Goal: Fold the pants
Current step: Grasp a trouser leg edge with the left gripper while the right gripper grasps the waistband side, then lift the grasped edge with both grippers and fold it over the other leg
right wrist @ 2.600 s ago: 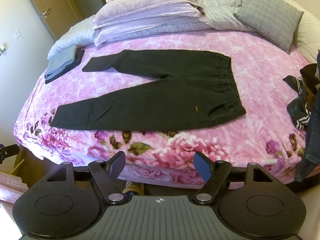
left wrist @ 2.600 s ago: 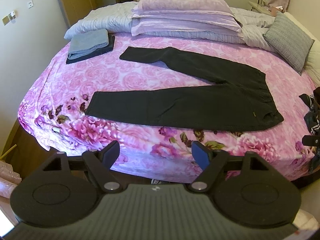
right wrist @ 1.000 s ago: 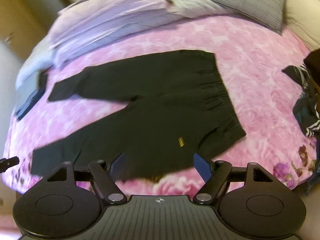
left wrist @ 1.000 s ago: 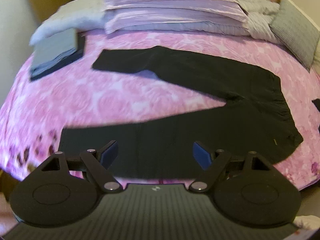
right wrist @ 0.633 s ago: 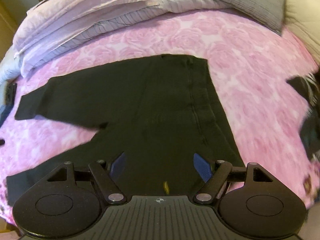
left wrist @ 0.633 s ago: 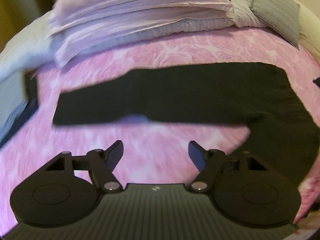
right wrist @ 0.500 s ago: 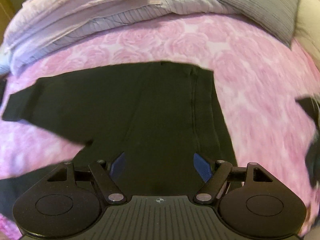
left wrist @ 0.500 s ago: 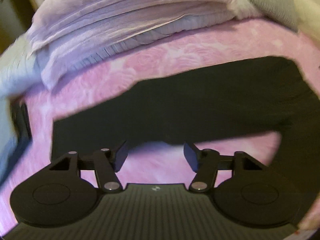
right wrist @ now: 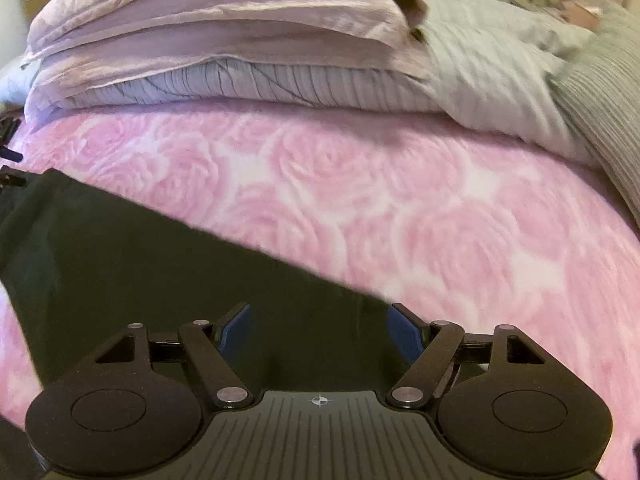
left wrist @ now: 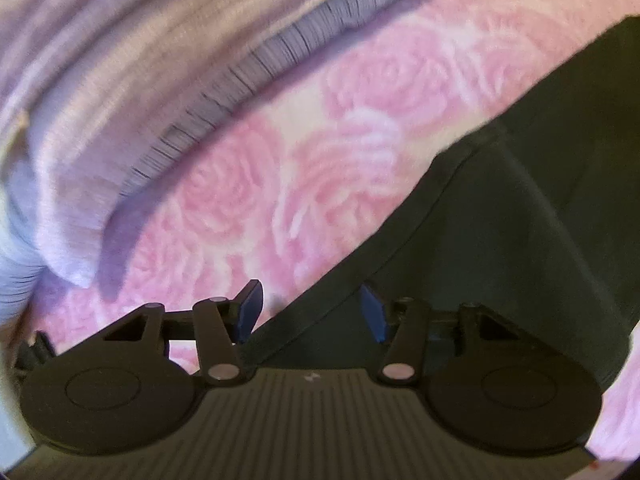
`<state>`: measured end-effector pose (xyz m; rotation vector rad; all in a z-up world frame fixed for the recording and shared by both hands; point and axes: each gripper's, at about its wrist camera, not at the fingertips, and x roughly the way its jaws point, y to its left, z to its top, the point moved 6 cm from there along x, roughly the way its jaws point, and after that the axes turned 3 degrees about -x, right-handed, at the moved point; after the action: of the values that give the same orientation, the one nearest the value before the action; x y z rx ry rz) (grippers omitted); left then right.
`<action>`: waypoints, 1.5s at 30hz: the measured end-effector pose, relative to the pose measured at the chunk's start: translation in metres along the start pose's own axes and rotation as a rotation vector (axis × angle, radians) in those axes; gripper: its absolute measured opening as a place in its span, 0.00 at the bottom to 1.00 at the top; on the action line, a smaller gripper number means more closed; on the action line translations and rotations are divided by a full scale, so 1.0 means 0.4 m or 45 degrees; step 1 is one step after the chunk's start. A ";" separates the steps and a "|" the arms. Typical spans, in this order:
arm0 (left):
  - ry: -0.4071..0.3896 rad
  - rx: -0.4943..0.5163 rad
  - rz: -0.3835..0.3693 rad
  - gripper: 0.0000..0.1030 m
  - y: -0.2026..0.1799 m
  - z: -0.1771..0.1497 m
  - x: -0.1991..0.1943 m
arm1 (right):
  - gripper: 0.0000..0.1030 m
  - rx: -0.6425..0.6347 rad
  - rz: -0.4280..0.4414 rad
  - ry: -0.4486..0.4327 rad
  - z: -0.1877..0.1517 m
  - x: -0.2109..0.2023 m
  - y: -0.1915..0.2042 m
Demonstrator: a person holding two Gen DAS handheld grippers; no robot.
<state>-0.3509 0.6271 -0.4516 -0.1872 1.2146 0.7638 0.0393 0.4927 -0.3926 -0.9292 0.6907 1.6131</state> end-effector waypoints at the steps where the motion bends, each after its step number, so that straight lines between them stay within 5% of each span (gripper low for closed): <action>1: 0.001 0.018 -0.032 0.49 0.004 -0.005 0.013 | 0.70 -0.012 0.019 -0.005 0.015 0.019 -0.005; 6: 0.021 0.046 -0.144 0.49 0.017 -0.011 0.037 | 0.70 -0.078 0.074 0.023 0.051 0.103 -0.021; 13: -0.016 0.310 -0.137 0.13 -0.053 -0.005 0.007 | 0.70 -0.069 0.102 0.077 0.050 0.159 -0.048; 20: -0.040 0.166 -0.100 0.07 -0.036 -0.021 -0.022 | 0.69 -0.219 0.080 0.223 0.023 0.218 -0.029; 21: -0.042 0.150 -0.096 0.06 -0.035 -0.023 -0.031 | 0.58 -0.226 0.083 0.234 0.020 0.224 -0.026; 22: -0.044 0.131 -0.092 0.06 -0.037 -0.028 -0.042 | 0.31 -0.235 0.105 0.229 0.019 0.224 -0.022; 24: -0.059 0.096 -0.078 0.06 -0.045 -0.039 -0.072 | 0.19 -0.305 0.081 0.218 0.025 0.210 -0.005; 27: -0.104 0.050 -0.039 0.06 -0.071 -0.065 -0.145 | 0.16 -0.383 0.021 0.122 0.019 0.134 0.024; 31: -0.179 -0.113 0.056 0.06 -0.100 -0.127 -0.303 | 0.13 -0.505 -0.085 -0.063 -0.018 -0.040 0.081; 37: -0.180 -0.376 0.199 0.06 -0.236 -0.339 -0.608 | 0.12 -0.735 -0.160 -0.218 -0.182 -0.349 0.184; 39: -0.119 -0.494 0.221 0.08 -0.326 -0.437 -0.673 | 0.12 -0.835 -0.122 -0.159 -0.279 -0.418 0.232; 41: 0.006 -0.692 0.218 0.15 -0.413 -0.551 -0.711 | 0.17 -0.911 -0.065 0.019 -0.402 -0.458 0.277; 45: 0.169 -1.094 0.225 0.17 -0.546 -0.741 -0.774 | 0.32 -0.685 -0.032 0.304 -0.582 -0.496 0.281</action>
<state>-0.4875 0.1793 -0.3410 -0.8517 0.9652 1.4172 -0.0008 0.1722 -0.3489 -1.5321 0.4004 1.7142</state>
